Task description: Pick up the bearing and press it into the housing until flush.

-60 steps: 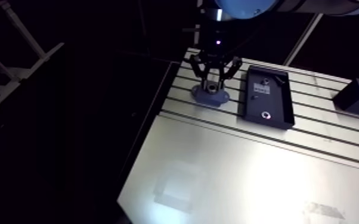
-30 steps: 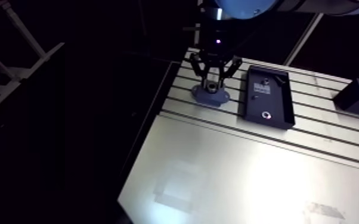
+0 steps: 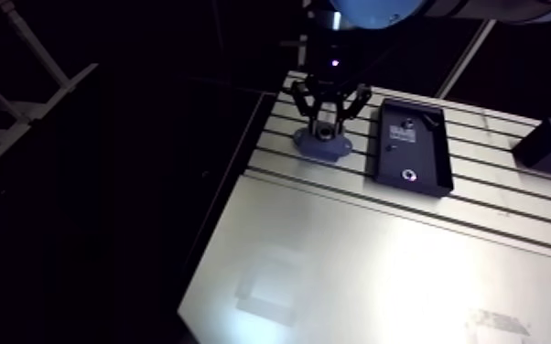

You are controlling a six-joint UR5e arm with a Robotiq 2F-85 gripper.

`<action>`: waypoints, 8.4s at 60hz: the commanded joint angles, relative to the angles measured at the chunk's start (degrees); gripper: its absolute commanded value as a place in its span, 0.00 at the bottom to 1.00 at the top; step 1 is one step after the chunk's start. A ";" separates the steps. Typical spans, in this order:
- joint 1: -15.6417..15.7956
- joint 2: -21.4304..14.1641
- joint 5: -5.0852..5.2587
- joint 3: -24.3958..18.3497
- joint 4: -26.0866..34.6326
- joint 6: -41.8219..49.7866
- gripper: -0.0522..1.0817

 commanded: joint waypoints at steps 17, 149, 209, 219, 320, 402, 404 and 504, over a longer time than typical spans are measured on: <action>-0.01 -0.12 0.24 -0.01 0.00 -0.07 0.61; -0.61 -2.76 3.23 -1.21 2.86 -0.25 0.41; -1.42 -1.46 2.98 -0.80 2.05 -0.33 0.97; -1.41 -1.44 3.14 -0.80 1.84 -0.34 0.97; -1.06 -1.08 3.14 -0.45 1.67 -0.51 0.97; -0.89 -0.83 3.06 0.61 0.17 -1.74 0.97; -0.89 -0.83 3.06 0.61 0.17 -1.74 0.97; -0.89 -0.74 3.05 0.96 0.17 -1.90 0.97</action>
